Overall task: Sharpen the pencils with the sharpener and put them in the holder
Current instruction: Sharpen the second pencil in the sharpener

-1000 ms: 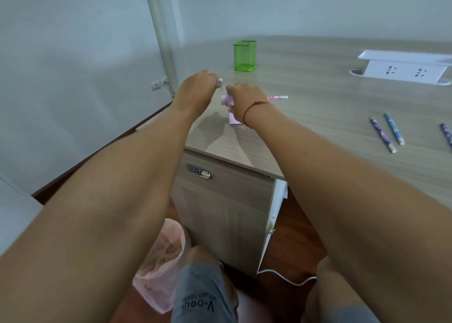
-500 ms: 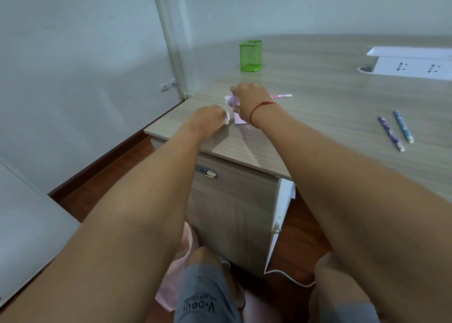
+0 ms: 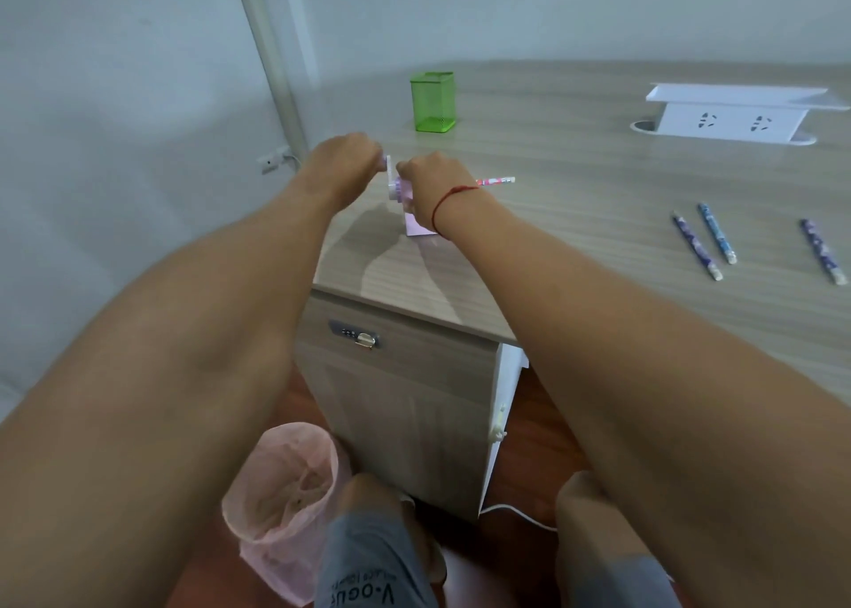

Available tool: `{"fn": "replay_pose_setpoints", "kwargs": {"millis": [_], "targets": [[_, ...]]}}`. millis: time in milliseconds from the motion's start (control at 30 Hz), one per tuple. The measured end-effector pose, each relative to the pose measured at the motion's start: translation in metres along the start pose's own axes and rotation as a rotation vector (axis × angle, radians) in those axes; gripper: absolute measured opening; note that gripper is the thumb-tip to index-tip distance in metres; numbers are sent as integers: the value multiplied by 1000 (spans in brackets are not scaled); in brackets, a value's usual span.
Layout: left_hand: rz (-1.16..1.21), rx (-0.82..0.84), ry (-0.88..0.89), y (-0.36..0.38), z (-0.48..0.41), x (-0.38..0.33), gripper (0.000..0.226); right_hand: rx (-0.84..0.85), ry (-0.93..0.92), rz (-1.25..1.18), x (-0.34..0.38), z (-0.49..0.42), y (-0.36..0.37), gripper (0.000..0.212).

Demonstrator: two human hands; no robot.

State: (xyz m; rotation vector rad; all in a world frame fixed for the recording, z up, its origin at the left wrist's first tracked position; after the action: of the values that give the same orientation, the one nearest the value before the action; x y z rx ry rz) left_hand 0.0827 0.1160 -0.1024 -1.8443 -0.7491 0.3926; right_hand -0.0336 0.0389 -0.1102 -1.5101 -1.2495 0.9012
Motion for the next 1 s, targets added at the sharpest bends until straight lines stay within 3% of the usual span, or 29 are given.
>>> {"fn": "replay_pose_setpoints", "kwargs": {"millis": [233,400,567,800,1000], "targets": [[98,-168,25,-4,53,-4,18,68,1,38,11,2,-5,36],[110,1,68,21,80,-10,23,23,-27,20,5,6,-8,31],[-43,156,203,32,51,-2,31,-5,-63,36,1,5,-5,31],[25,180,107,38,9,6,23,-33,-44,27,-2,1,-3,33],[56,-31,54,6,-13,5,31,-7,-14,25,0,1,-5,32]]}}
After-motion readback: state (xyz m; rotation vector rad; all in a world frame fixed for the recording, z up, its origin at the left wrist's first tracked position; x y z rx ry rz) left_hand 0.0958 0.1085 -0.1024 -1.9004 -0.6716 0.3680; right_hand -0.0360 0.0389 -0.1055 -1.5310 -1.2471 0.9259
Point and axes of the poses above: each hand's wrist, its own z-axis away from the middle knuckle, its own y-axis out of the palm, x = y × z, the point moved 1 cm from there along -z, towards the middle knuckle, and after that the axes turned 13 degrees about -y, right-handed, at the moved point
